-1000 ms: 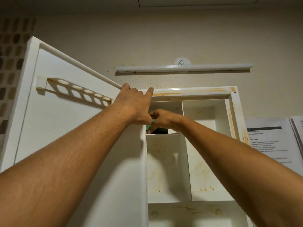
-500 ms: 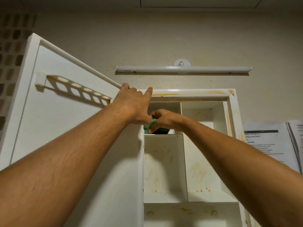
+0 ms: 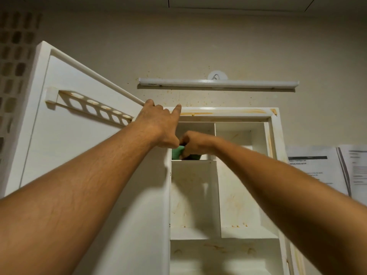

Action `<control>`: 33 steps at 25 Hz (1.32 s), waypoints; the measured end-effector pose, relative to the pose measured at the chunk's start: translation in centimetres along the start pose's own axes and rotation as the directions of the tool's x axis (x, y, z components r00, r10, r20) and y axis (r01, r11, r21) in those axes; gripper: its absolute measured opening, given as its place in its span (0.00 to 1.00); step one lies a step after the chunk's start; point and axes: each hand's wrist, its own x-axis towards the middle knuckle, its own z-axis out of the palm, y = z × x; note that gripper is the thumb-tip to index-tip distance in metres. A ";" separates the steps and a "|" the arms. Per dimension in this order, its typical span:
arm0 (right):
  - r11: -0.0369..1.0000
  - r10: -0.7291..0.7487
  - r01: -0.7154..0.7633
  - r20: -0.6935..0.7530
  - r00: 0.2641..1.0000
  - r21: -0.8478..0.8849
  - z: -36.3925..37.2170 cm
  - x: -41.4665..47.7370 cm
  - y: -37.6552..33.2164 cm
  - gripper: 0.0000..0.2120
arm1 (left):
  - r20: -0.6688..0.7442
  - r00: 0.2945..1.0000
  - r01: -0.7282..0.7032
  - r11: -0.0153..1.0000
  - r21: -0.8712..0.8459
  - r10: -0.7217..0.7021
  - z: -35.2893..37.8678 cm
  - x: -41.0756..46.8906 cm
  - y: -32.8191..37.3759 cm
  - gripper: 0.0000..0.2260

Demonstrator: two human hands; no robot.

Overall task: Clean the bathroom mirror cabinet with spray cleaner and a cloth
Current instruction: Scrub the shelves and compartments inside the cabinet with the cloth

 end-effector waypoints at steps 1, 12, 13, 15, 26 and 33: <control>0.999 -0.008 0.011 0.055 0.998 -0.053 -1.1 -0.5 0.1 0.12 | -0.002 1.000 -0.007 1.000 0.001 0.007 0.1 0.0 -0.1 0.47; 0.776 0.005 -0.022 -0.029 1.000 -0.631 0.7 0.2 -1.3 0.11 | -0.014 1.000 -0.007 1.000 -0.013 0.007 -0.2 -0.4 0.0 0.46; 0.765 0.036 -0.025 0.003 0.999 -0.643 -0.1 -0.2 -1.5 0.14 | -0.018 1.000 -0.006 1.000 -0.011 0.006 -0.2 -0.5 0.1 0.46; 0.757 0.135 -0.043 0.092 0.986 -0.652 -1.8 -0.6 -1.4 0.18 | -0.032 0.999 -0.005 1.000 -0.007 0.005 0.0 -0.6 0.0 0.46; 0.728 0.075 -0.035 0.029 0.997 -0.684 -0.9 -0.7 -0.3 0.12 | -0.028 0.999 -0.017 1.000 -0.007 0.017 0.1 -0.6 -0.2 0.45; 0.729 0.064 -0.093 -0.069 0.996 -0.678 0.4 0.9 0.7 0.13 | -0.032 0.999 -0.017 1.000 0.004 0.017 0.4 -0.3 -0.1 0.46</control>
